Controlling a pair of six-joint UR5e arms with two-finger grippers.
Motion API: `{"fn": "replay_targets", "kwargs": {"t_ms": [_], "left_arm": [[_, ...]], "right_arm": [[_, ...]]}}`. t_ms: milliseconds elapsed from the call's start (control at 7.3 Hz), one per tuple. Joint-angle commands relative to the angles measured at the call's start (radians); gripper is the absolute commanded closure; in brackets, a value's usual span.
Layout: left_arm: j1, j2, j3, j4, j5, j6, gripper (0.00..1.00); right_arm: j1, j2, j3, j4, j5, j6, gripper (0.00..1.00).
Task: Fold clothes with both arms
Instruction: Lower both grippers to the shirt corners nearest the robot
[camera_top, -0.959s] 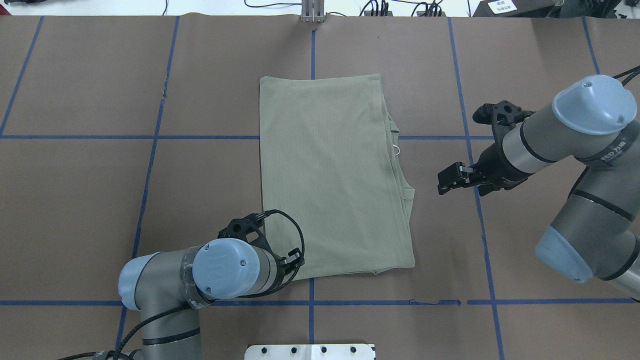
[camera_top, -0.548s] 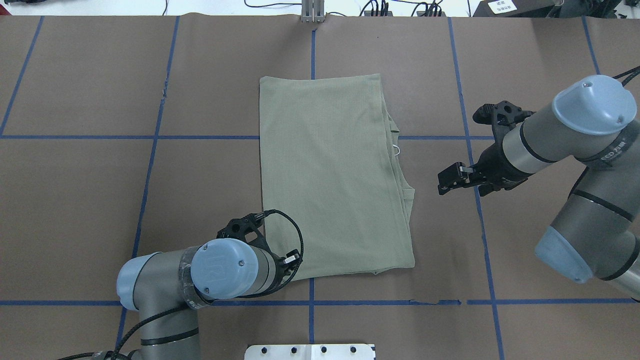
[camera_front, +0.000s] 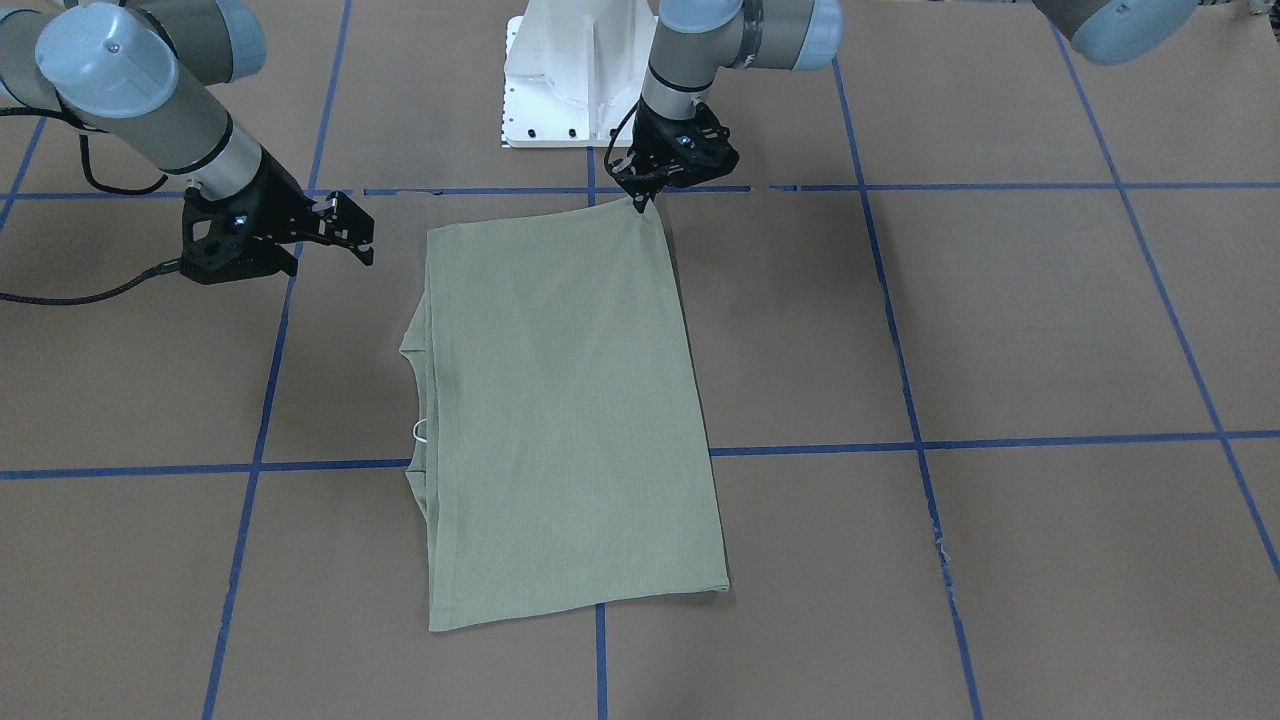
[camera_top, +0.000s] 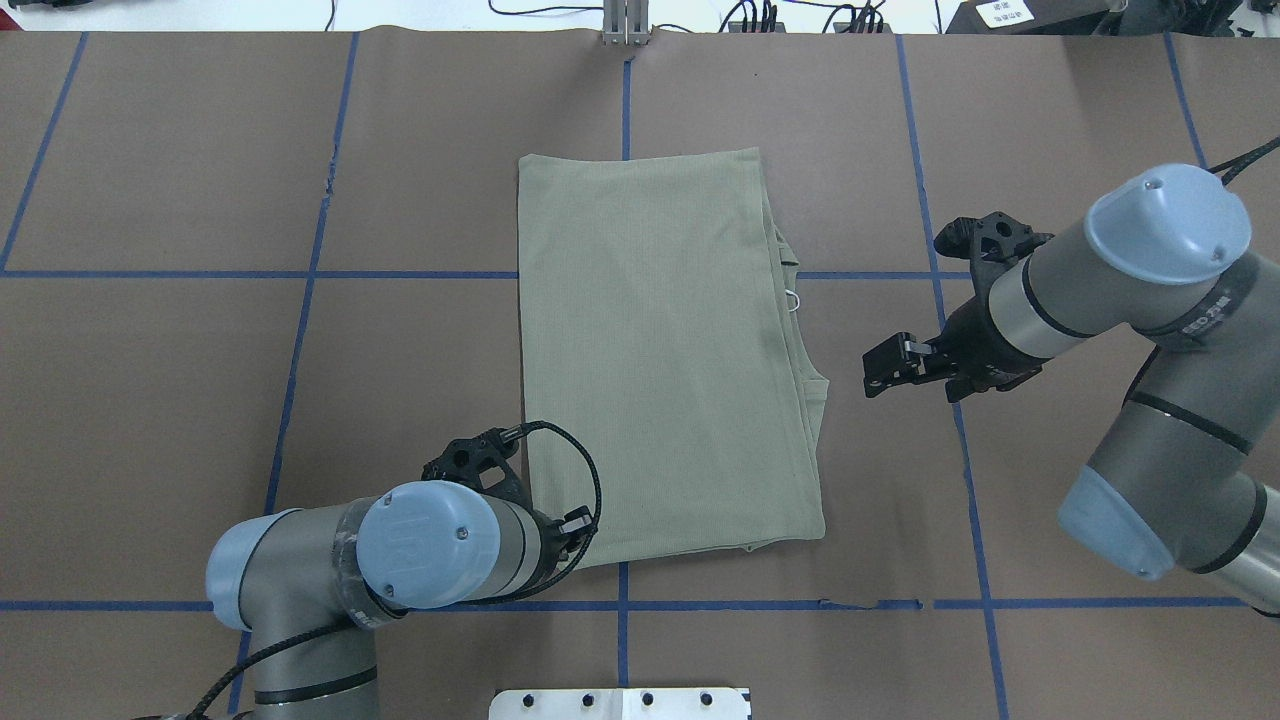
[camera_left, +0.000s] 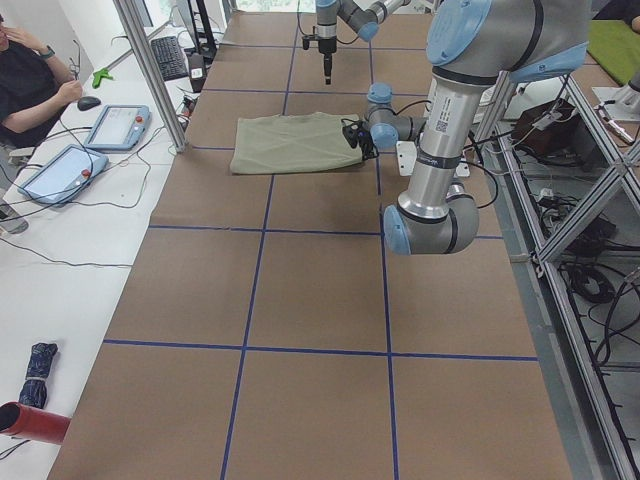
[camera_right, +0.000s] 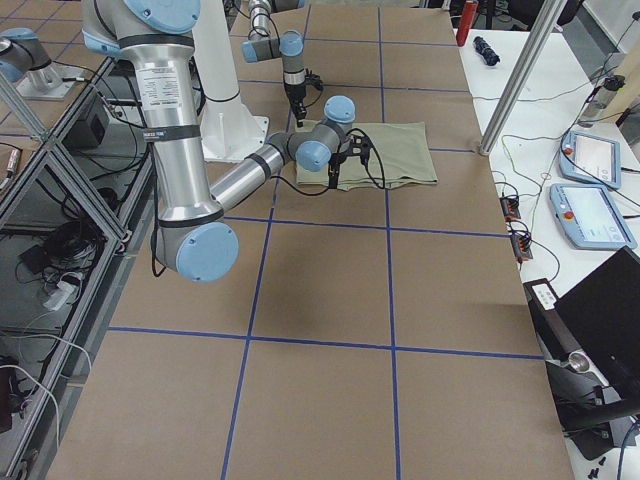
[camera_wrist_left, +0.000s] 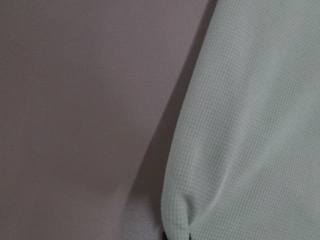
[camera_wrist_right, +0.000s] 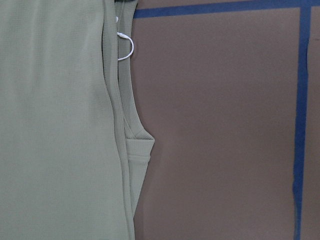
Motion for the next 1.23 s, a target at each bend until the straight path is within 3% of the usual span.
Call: {"fn": "replay_targets", "kwargs": {"t_ms": [0, 274, 685, 822, 1095], "left_arm": [[0.003, 0.004, -0.035, 0.020, -0.002, 0.021, 1.00], [0.011, 0.004, -0.023, 0.014, -0.002, 0.021, 1.00], [0.021, -0.007, -0.016, 0.013, -0.002, 0.021, 1.00], [0.021, -0.004, -0.016, 0.013, -0.002, 0.021, 1.00], [0.021, -0.007, -0.018, 0.013, -0.002, 0.021, 1.00]], "right_arm": [[-0.137, 0.035, 0.008, 0.000, -0.118, 0.197, 0.00], [-0.287, 0.055, 0.013, -0.003, -0.228, 0.419, 0.00], [-0.415, 0.077, 0.014, -0.004, -0.334, 0.700, 0.00], [-0.470, 0.085, 0.010, -0.009, -0.423, 0.738, 0.00], [-0.486, 0.152, -0.016, -0.126, -0.461, 0.772, 0.00]]}}
